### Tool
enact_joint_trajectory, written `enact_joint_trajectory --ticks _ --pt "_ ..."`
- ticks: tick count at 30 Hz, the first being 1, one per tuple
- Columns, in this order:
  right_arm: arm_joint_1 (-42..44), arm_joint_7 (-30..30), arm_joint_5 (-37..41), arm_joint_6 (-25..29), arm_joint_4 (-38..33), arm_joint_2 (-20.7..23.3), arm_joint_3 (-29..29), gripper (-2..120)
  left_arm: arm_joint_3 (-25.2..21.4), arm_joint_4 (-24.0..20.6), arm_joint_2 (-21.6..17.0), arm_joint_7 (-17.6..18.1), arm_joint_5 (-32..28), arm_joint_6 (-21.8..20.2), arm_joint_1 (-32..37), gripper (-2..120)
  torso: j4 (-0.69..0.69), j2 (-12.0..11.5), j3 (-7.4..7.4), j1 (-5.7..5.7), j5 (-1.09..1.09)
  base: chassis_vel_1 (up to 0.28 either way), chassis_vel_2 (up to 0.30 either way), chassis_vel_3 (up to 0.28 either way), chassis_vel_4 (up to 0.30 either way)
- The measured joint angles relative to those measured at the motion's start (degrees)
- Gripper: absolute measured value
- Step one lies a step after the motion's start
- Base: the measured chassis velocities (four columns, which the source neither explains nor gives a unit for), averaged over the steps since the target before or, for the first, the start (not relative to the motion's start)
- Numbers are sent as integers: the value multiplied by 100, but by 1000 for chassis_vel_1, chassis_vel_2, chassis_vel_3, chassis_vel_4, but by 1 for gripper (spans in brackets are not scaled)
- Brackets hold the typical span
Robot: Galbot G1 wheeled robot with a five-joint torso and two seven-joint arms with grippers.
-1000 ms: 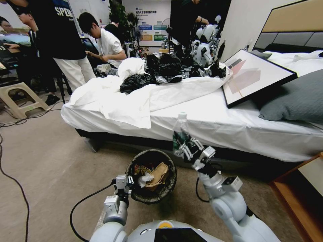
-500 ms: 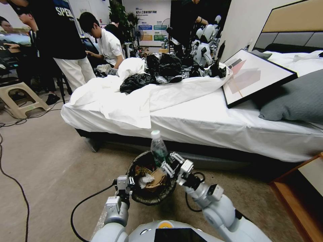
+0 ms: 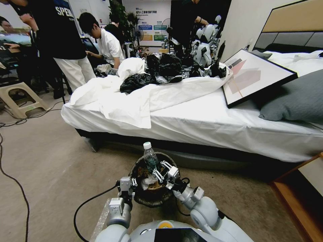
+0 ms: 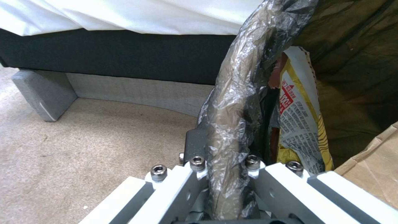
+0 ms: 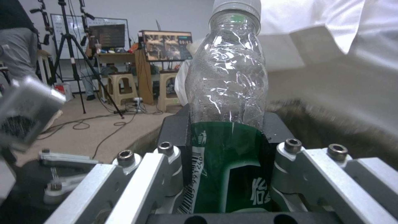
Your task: Pick up the trash bin, then pick up the garbage from the floor and place it into the trash bin.
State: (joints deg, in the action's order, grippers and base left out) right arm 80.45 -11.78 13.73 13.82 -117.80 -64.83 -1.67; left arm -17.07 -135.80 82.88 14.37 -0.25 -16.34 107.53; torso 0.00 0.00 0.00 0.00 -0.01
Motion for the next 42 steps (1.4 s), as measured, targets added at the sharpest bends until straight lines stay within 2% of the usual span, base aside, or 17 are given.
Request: enact_joint_trajectory --ticks 7,9,15,17,19,21,23,25,28,33,42 --pt "150 63 -227 110 271 11 -23 25 -1 -13 8 -19 -24 -16 -40 0 0 0 0 0 1 0 0 0 0" --pt "194 63 -254 134 276 42 27 29 -34 -34 0 -20 -37 -20 -45 0 0 0 0 0 1 0 0 0 0" --pt "269 55 -336 180 251 37 96 52 -64 -45 -2 -21 -72 -28 -61 0 0 0 0 0 1 0 0 0 0" --pt "279 50 -352 193 239 31 102 55 -72 -46 -2 -22 -76 -30 -66 0 0 0 0 0 1 0 0 0 0" --pt "294 39 -381 211 214 27 120 68 -93 -57 -1 -21 -92 -36 -74 0 0 0 0 0 1 0 0 0 0" --pt "295 34 -392 216 204 29 135 70 -108 -64 -1 -21 -104 -41 -82 0 0 0 0 0 1 0 0 0 0" --pt "302 26 -405 224 167 37 155 83 -131 -80 2 -21 -120 -53 -90 0 0 0 0 0 1 0 0 0 0" --pt "307 14 -416 231 144 44 168 86 -139 -87 3 -21 -124 -57 -92 0 0 0 0 0 0 0 0 0 0" --pt "329 -37 -477 282 90 55 219 98 -156 -94 5 -21 -131 -63 -96 0 0 0 0 0 1 0 0 0 0" --pt "371 -85 -541 340 -88 61 302 100 -168 -94 9 -21 -136 -74 -111 0 0 0 0 0 1 0 0 0 0" --pt "444 -172 -698 476 -847 44 563 100 -184 -27 26 -19 -136 -80 -131 0 0 0 0 0 1 0 0 0 0"
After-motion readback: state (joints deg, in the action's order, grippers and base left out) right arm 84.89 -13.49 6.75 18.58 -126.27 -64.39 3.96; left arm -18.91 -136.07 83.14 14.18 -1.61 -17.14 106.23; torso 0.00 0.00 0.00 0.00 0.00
